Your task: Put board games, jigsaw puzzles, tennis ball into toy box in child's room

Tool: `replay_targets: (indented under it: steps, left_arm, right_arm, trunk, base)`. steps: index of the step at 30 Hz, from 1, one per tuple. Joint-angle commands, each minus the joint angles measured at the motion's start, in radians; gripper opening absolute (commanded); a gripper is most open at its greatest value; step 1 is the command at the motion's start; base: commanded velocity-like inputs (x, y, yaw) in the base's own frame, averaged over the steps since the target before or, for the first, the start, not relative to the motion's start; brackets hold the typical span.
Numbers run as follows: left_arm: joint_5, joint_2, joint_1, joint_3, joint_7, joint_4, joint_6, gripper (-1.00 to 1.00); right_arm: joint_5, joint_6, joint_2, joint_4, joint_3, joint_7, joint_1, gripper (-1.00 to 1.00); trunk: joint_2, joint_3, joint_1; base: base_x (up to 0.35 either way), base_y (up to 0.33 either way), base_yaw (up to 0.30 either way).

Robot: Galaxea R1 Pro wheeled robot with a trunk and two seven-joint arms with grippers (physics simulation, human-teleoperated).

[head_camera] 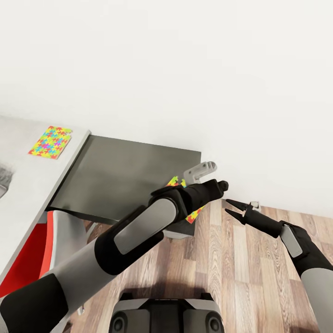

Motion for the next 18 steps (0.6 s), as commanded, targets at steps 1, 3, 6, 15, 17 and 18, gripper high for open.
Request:
replay_targets:
  steps: [1,3,6,15,17,18]
  left_arm:
    - [0.001,0.0,-0.001,0.0,0.005,-0.001,0.008,1.0]
    - [0.006,0.0,-0.003,0.0,-0.01,-0.001,0.011,1.0]
    - [0.009,0.0,-0.004,0.0,-0.02,-0.001,0.013,1.0]
    - [0.013,0.0,-0.006,0.0,-0.036,-0.001,0.015,1.0]
    - [0.014,0.0,-0.006,0.0,-0.041,-0.001,0.016,1.0]
    - [0.015,0.0,-0.007,0.0,-0.045,-0.001,0.017,1.0]
  right_arm:
    - [-0.002,0.005,0.0,0.0,-0.001,0.001,-0.001,1.0]
    - [-0.002,0.005,0.0,0.0,0.0,0.001,0.0,1.0]
    - [-0.002,0.005,0.0,0.0,0.001,0.001,0.0,1.0]
    - [-0.002,0.005,0.001,-0.001,0.001,0.001,0.0,1.0]
    - [-0.002,0.005,0.0,-0.001,0.001,0.001,0.0,1.0]
    - [-0.002,0.005,0.0,0.0,0.001,0.001,0.0,1.0]
  trunk:
    - [-0.009,-0.004,0.004]
    - [-0.023,-0.011,0.012]
    - [-0.044,-0.02,0.024]
    - [-0.1,-0.045,0.054]
    - [-0.1,-0.045,0.054]
    - [-0.1,-0.045,0.054]
  base:
    - [0.0,0.0,0.0]
    - [0.0,0.0,0.0]
    - [0.0,0.0,0.0]
    - [0.0,0.0,0.0]
    - [0.0,0.0,0.0]
    - [0.0,0.0,0.0]
